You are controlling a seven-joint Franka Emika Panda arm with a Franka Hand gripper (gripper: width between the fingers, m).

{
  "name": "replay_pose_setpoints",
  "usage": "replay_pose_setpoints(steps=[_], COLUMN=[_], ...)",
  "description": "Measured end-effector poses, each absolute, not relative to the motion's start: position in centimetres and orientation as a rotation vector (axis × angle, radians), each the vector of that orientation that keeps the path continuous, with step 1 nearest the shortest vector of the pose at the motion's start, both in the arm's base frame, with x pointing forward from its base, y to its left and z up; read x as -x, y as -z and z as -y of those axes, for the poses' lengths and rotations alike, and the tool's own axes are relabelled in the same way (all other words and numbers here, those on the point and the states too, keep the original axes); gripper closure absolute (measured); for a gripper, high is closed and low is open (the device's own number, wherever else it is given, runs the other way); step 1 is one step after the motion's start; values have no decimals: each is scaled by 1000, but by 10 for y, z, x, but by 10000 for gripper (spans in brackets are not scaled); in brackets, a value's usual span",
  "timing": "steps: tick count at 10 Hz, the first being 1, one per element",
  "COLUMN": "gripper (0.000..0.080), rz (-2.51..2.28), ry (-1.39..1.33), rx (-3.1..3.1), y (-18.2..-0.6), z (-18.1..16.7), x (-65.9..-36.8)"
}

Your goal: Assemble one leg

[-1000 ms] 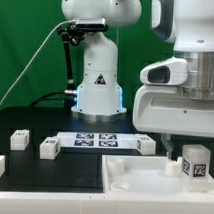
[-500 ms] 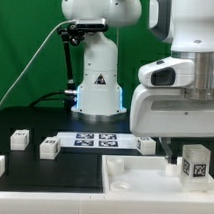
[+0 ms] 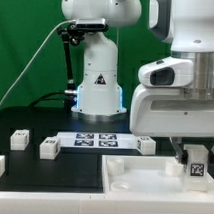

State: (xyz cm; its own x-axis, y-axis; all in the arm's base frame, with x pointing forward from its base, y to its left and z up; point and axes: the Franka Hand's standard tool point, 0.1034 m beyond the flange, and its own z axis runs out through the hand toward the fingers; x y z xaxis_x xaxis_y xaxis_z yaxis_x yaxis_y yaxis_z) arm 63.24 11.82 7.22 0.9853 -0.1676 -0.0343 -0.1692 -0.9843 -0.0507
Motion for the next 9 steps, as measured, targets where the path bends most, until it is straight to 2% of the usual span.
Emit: replay_pose_setpoints(steps=[5, 9], gripper=[509, 508], rz=[-1231, -1833], ry=[-83, -111], rx=[2820, 2469], y=[-71, -71], z=[-113, -110], x=[-632, -631])
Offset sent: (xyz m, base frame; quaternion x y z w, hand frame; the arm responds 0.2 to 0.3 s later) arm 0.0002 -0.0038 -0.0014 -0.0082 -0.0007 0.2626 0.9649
